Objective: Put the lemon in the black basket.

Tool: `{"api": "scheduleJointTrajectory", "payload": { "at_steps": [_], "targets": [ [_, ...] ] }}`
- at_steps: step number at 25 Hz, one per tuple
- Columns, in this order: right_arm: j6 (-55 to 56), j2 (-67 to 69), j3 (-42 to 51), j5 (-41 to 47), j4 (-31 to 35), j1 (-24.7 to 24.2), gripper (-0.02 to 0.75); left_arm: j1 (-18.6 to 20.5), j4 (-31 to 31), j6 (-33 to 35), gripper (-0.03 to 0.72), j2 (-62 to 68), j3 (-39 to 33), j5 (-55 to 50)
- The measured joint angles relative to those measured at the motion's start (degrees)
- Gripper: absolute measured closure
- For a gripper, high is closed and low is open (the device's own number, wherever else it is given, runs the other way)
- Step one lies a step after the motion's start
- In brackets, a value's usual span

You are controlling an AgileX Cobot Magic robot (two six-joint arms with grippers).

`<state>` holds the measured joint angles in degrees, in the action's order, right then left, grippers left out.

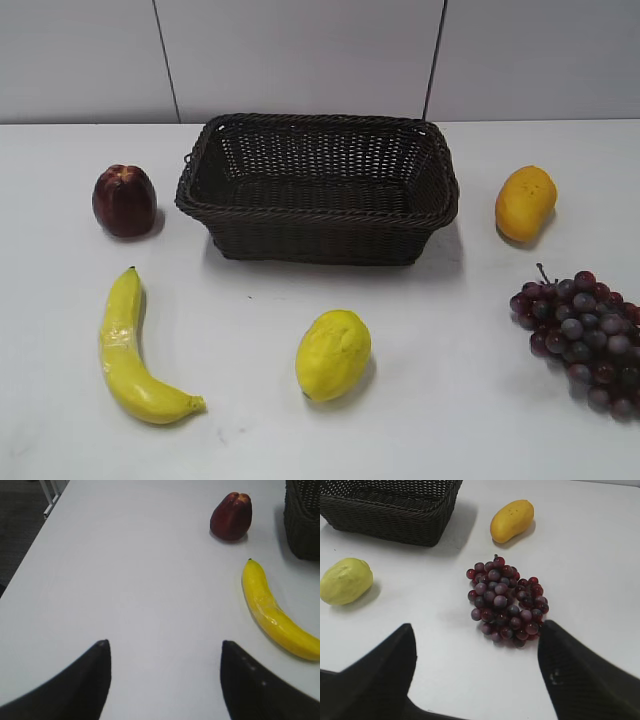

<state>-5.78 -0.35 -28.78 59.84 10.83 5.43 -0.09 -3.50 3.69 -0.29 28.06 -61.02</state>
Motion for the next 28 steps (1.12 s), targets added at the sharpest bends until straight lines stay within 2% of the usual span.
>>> {"api": "scheduleJointTrajectory", "payload": {
  "at_steps": [28],
  "targets": [
    [0.00, 0.00, 0.00, 0.00, 0.00, 0.00, 0.167, 0.00, 0.00, 0.00, 0.183, 0.00, 0.00, -0.05]
  ]
}}
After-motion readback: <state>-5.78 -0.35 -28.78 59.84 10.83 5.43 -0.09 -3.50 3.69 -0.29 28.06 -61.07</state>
